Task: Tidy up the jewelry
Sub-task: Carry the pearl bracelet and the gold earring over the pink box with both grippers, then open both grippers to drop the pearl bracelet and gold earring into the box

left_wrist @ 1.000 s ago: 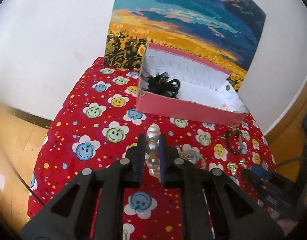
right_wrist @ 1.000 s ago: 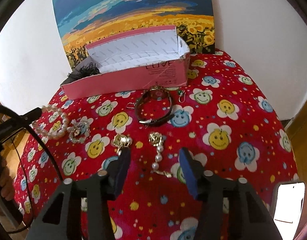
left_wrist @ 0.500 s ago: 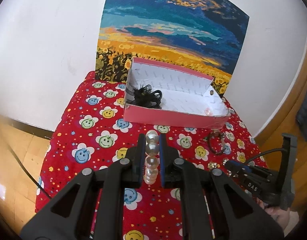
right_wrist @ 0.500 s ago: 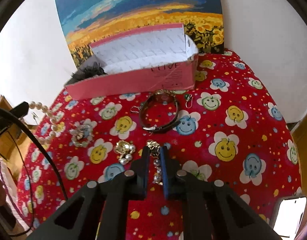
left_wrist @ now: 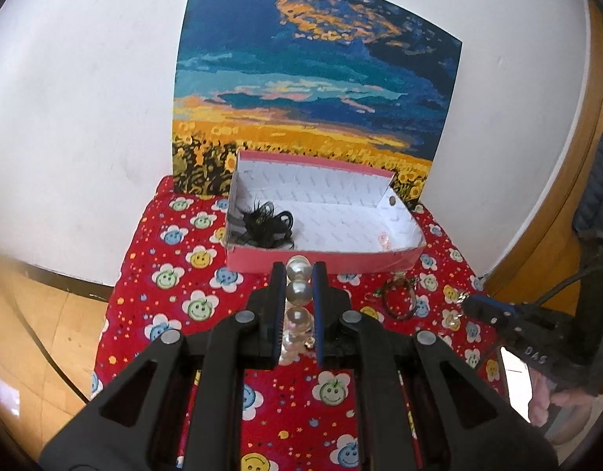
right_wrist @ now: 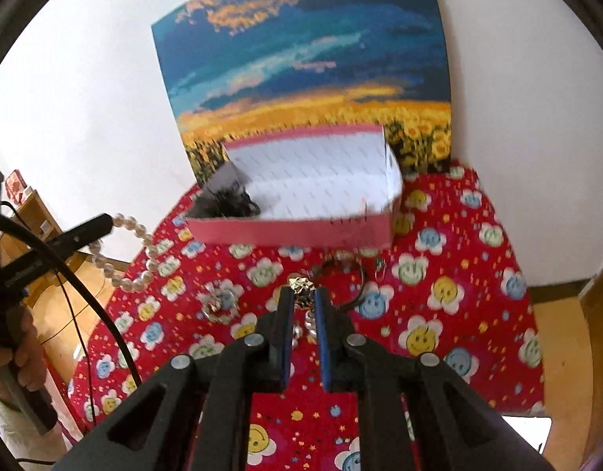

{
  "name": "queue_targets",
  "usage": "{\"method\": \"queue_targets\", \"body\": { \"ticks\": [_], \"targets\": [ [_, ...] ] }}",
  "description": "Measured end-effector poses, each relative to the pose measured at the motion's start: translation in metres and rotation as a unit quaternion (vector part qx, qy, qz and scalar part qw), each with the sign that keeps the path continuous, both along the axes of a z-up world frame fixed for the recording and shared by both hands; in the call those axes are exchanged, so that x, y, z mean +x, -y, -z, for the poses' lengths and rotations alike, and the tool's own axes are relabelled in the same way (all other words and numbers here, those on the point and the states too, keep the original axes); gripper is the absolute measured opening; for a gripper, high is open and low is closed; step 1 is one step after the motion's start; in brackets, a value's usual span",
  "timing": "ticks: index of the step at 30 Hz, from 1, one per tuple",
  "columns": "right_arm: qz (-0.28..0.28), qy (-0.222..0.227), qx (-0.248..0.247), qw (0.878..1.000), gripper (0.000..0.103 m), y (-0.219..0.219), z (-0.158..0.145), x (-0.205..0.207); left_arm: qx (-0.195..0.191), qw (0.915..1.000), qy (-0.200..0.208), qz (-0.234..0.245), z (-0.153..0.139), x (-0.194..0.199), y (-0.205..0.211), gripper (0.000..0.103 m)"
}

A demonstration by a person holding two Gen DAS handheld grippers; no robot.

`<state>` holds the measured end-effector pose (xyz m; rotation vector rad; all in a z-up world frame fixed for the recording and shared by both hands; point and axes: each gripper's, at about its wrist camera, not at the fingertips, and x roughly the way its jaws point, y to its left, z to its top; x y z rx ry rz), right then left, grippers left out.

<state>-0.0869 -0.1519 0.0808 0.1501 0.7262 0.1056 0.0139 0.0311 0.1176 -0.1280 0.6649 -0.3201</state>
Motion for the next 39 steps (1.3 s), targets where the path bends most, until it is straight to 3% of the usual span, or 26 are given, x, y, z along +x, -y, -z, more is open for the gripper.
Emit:
{"method": "queue_targets", "body": {
  "ticks": [9,20,28,39],
  "targets": [
    [-0.021,0.021,-0.017,0.999,0.012,0.002,-0.036,0.022,0.016,0.9999,0.004,-0.002,-0.022,0.021,0.01,0.005],
    [-0.021,0.022,-0.028,0.999,0.012,0.011,-0.052,0.085,0.035,0.9994,0.007,-0.001,-0.028,0.072,0.034,0.005],
    [-0.009,0.0,-0.039,0.999,0.012,0.021,-0.038,0.14,0.038,0.9992,-0.007,-0.009,-0.013,0.123,0.047,0.005],
    [0.011,-0.047,-0.057,0.997,0.012,0.034,0.009,0.209,0.046,0.9982,-0.037,-0.009,0.025,0.179,0.055,0.005]
  ]
}}
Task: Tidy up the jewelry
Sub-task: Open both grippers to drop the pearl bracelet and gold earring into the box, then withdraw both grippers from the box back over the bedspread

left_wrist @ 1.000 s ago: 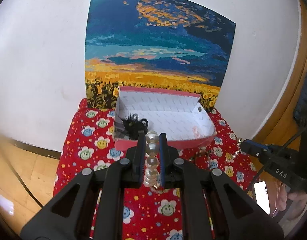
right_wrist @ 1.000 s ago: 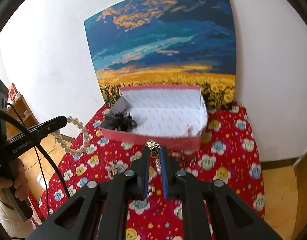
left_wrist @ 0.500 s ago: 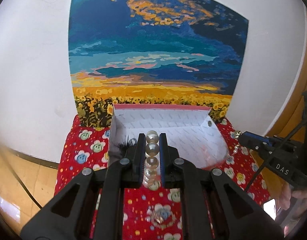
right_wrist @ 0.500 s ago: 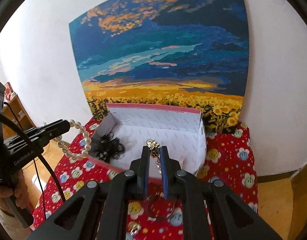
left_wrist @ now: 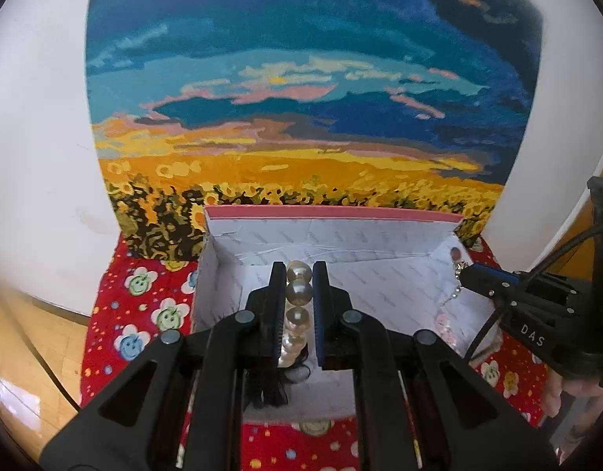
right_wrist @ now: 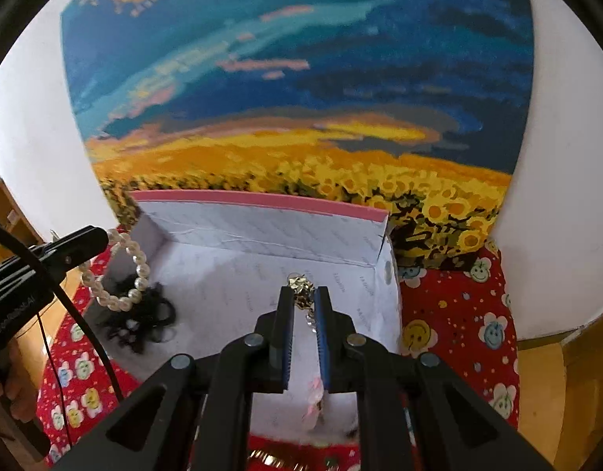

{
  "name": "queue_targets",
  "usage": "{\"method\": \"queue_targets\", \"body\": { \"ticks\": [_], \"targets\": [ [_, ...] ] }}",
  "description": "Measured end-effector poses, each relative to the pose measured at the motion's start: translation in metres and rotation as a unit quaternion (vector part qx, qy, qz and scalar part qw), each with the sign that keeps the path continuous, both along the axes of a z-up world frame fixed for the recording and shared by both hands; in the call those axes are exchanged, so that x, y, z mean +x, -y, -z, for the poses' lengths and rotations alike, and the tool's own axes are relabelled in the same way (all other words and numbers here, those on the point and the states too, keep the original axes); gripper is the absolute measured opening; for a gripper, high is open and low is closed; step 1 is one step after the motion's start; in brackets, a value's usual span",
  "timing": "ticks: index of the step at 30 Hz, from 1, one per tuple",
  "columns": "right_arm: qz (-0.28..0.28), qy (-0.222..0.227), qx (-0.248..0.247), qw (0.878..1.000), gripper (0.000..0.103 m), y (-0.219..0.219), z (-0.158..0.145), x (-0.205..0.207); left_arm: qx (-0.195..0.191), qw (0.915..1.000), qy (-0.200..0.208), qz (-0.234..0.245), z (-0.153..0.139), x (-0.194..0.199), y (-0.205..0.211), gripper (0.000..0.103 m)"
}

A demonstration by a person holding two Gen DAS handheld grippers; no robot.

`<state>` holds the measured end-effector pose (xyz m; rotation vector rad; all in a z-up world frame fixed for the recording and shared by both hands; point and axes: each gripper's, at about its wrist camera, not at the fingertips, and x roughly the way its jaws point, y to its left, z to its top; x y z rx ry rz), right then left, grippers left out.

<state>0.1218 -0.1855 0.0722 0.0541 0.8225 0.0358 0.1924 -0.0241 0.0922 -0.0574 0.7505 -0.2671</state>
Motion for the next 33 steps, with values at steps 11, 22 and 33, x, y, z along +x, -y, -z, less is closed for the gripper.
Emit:
{"method": "queue_targets", "body": {
  "ticks": [11,22,33],
  "targets": [
    [0.002,-0.019,-0.014,1.0,0.012,0.014,0.028,0.033,0.024,0.9994,-0.004,-0.023,0.025,0.039,-0.003,0.005],
    [0.011,-0.034,0.015,0.999,0.015,0.03,0.046,0.043,0.021,0.9984,-0.04,-0.033,0.044,0.053,-0.022,0.015],
    [0.008,-0.001,0.043,0.999,0.049,0.024,0.02,0.018,0.006,0.9986,-0.044,-0.029,0.036,0.031,-0.029,0.054]
  ]
}}
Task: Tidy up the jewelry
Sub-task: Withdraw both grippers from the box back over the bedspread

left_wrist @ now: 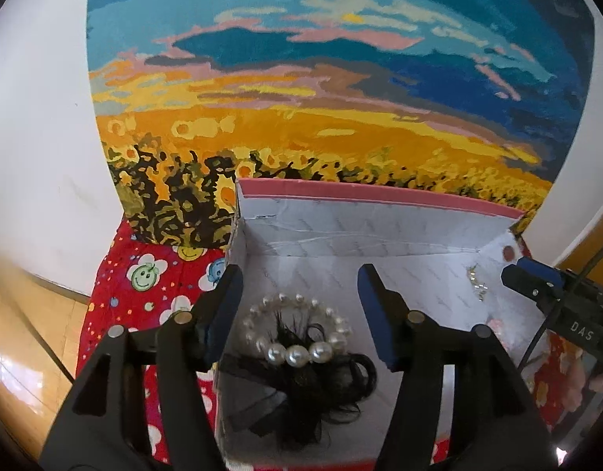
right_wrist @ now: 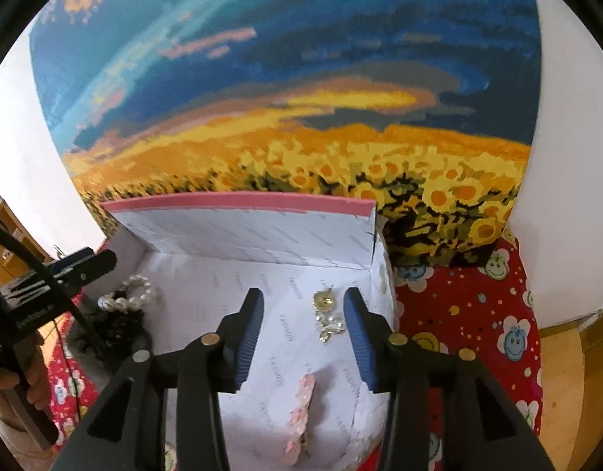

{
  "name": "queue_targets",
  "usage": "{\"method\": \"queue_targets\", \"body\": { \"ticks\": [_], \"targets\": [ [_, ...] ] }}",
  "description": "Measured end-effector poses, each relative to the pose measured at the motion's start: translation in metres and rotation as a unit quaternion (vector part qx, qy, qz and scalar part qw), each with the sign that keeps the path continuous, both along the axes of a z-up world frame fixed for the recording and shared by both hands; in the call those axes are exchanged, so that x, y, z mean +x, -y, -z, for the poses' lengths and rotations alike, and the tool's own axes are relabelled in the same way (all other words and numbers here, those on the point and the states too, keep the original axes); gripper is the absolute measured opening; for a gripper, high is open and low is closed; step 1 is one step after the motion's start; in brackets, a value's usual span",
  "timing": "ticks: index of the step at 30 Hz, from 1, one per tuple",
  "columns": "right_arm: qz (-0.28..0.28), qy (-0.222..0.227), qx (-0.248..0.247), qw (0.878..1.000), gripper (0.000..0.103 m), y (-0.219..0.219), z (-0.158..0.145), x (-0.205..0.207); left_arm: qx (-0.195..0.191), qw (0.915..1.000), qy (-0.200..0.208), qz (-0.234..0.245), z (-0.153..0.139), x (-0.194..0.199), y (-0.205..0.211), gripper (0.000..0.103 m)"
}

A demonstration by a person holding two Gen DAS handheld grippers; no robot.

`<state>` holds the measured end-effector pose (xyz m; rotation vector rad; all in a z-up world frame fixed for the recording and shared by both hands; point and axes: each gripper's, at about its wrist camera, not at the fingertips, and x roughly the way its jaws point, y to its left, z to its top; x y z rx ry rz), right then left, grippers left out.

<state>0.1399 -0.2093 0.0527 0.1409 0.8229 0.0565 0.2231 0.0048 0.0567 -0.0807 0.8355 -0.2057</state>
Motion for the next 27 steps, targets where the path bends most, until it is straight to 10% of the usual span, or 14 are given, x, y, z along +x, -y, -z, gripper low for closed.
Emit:
{"method": "queue_targets", "body": {
  "ticks": [27],
  "targets": [
    [-0.025,0.006,0.023,0.999,0.055,-0.043,-0.042,-0.14,0.024,0.9996,-0.008,-0.016,-0.013,-0.117,-0.029,0.058]
  ]
}}
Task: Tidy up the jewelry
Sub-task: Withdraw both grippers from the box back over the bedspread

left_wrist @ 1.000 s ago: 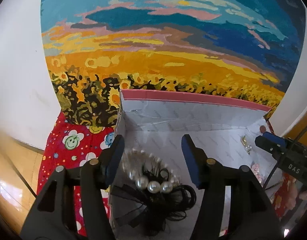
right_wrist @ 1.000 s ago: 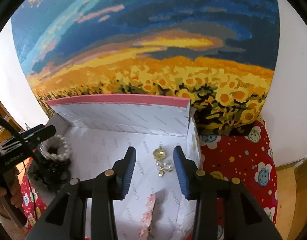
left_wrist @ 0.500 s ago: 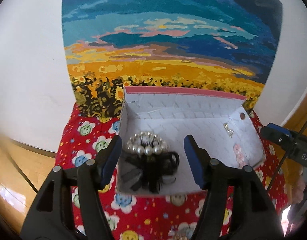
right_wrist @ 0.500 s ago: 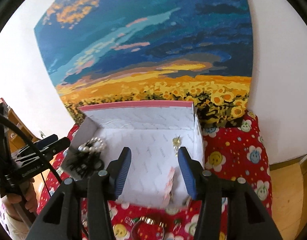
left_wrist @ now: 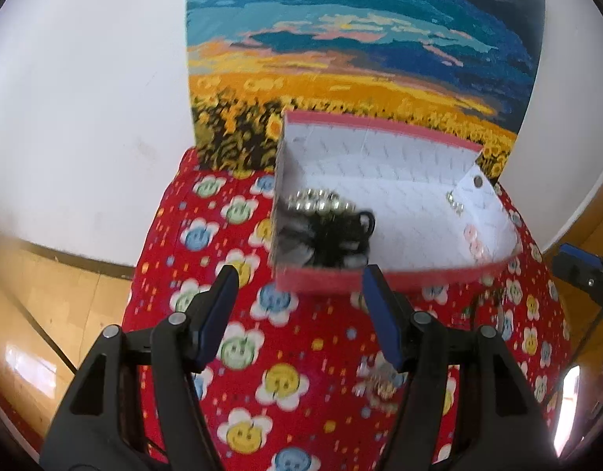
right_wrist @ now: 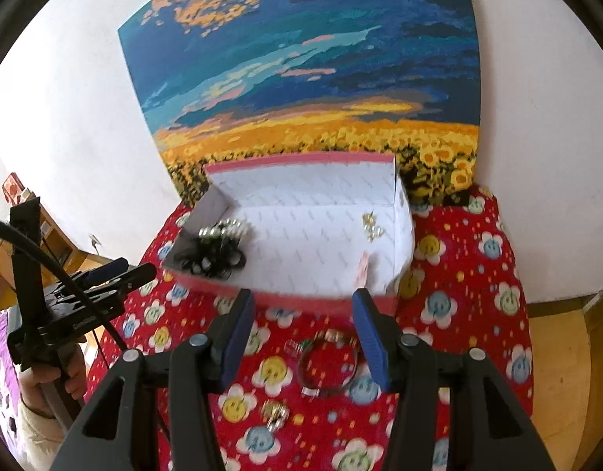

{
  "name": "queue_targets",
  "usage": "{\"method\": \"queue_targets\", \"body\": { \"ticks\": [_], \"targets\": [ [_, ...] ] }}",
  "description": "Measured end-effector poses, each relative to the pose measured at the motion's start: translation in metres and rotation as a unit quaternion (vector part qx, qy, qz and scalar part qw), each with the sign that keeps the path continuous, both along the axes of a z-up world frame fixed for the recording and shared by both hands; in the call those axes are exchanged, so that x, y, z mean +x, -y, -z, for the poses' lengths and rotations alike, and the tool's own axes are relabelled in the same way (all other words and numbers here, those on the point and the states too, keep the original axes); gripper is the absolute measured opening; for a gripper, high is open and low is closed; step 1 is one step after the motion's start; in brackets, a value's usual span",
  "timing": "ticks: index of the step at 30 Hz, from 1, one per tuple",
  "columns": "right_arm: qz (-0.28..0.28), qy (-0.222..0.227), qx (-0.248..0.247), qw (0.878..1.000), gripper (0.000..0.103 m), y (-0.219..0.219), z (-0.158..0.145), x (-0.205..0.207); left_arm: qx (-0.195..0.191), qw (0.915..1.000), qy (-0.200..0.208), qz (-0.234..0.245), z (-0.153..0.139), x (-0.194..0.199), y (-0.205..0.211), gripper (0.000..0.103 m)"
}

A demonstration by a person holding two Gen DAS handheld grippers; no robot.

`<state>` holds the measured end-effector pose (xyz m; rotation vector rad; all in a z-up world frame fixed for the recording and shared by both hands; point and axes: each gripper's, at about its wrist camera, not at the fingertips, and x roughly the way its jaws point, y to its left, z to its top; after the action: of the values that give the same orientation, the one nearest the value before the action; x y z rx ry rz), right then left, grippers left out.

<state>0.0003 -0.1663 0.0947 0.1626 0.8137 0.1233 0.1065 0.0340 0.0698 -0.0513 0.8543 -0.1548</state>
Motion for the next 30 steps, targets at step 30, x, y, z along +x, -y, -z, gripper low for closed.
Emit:
{"method": "queue_targets", "body": {
  "ticks": [30],
  "targets": [
    [0.033,-0.057,0.017,0.998,0.049,-0.057,0.08,-0.069,0.0,0.9999,-0.015,0.003,0.04,-0.058,-0.022,0.059]
  ]
}}
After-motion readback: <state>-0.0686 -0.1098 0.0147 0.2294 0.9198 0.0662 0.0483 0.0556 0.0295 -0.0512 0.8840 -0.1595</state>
